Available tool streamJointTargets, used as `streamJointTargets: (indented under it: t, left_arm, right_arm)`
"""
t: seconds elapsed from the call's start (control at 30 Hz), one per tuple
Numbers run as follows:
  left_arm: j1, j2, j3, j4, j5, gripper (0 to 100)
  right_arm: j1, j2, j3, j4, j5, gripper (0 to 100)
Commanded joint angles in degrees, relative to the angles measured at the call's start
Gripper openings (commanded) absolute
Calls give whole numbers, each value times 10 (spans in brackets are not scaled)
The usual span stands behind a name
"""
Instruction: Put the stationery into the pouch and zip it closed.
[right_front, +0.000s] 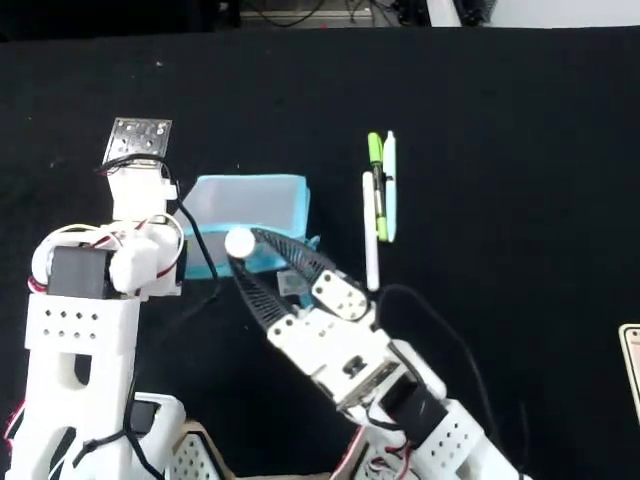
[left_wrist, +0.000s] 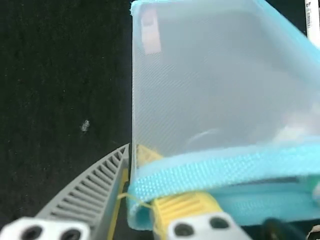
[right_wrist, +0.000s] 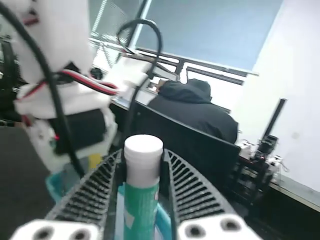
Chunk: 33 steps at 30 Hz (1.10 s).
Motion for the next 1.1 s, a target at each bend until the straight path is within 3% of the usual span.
streamJointTargets:
  t: [0.0, 0.27, 0.37, 0.57, 0.9, 1.07]
  left_arm:
    - [0, -2, -38, 2, -3, 30]
    - [3, -2, -38, 2, -2, 30]
    - [0, -2, -37, 2, -2, 30]
    - [3, -2, -22, -4, -2, 30]
    - [2, -2, -3, -22, -2, 30]
    - [0, -2, -1, -23, -2, 30]
  right_arm:
    - [41, -36, -2, 0, 4, 11]
    - [0, -36, -46, 149, 1, 14]
    - [-21, -36, -92, 224, -6, 65]
    - [-22, -37, -181, 341, -117, 141]
    - [-13, -41, -211, 358, -127, 141]
    - [87, -41, -224, 357, -139, 141]
